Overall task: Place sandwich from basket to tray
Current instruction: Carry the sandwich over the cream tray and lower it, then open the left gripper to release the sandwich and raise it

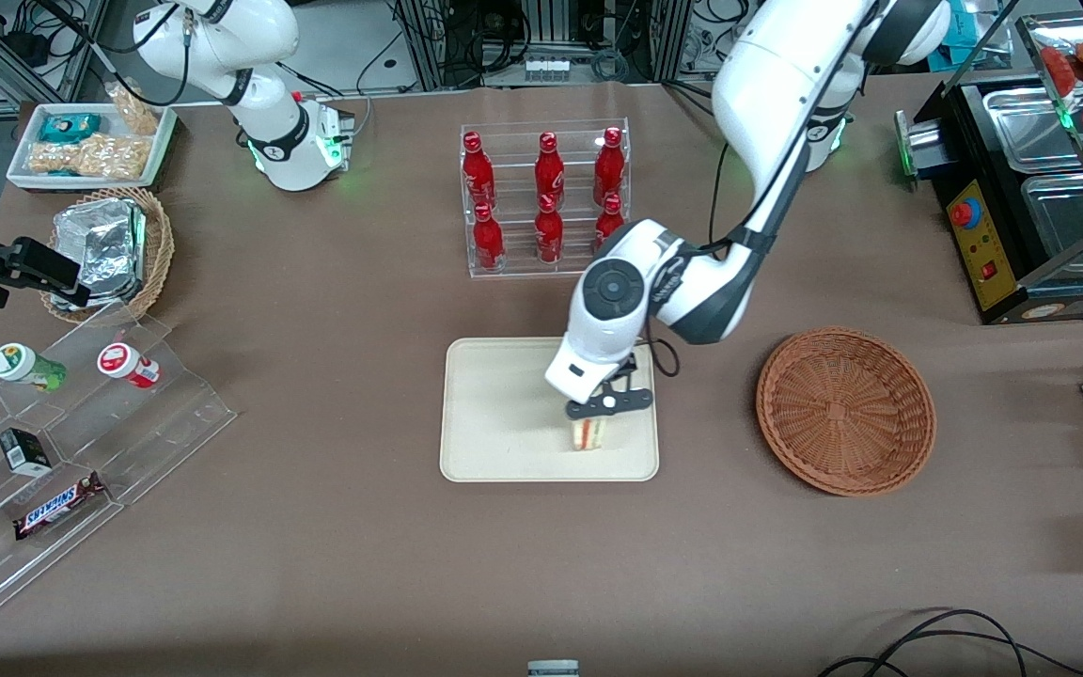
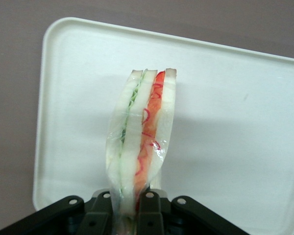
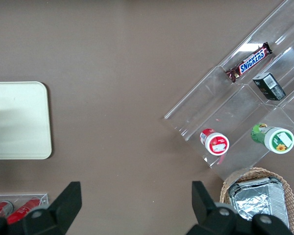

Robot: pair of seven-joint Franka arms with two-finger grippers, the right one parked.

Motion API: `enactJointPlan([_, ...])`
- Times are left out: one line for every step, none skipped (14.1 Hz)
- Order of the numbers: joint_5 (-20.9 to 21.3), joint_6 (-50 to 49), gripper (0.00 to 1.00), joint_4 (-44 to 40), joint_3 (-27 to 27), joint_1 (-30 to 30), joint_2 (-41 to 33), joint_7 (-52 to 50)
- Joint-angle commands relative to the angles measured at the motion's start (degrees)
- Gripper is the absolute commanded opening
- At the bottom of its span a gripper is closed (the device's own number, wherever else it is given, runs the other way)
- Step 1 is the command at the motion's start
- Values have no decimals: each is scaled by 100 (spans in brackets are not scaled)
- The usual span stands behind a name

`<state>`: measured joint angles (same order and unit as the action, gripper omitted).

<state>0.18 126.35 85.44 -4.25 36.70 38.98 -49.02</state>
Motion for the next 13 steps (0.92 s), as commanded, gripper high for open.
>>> enactJointPlan([78, -23, 15, -571, 82, 249, 408, -195])
enactJointPlan([96, -23, 16, -615, 82, 329, 461, -178])
enactJointPlan([113, -14, 18, -625, 82, 364, 505, -178])
enactJointPlan([131, 55, 19, -625, 82, 382, 557, -169])
enactJointPlan([131, 187, 21, -599, 82, 408, 584, -151])
enactJointPlan([140, 275, 21, -563, 82, 435, 636, -160])
enactJointPlan([140, 389, 29, -563, 82, 444, 706, -169])
enactJointPlan([79, 425, 60, -563, 82, 452, 698, -212])
enactJointPlan([87, 416, 100, -572, 82, 452, 655, -317])
enactJointPlan([131, 347, 100, -572, 82, 461, 576, -414])
enactJointPlan([183, 94, 100, -485, 108, 496, 401, -493])
enactJointPlan([166, -335, 100, -458, 117, 505, 165, -581])
enactJointPlan([184, -601, 100, -449, 126, 470, -55, -643])
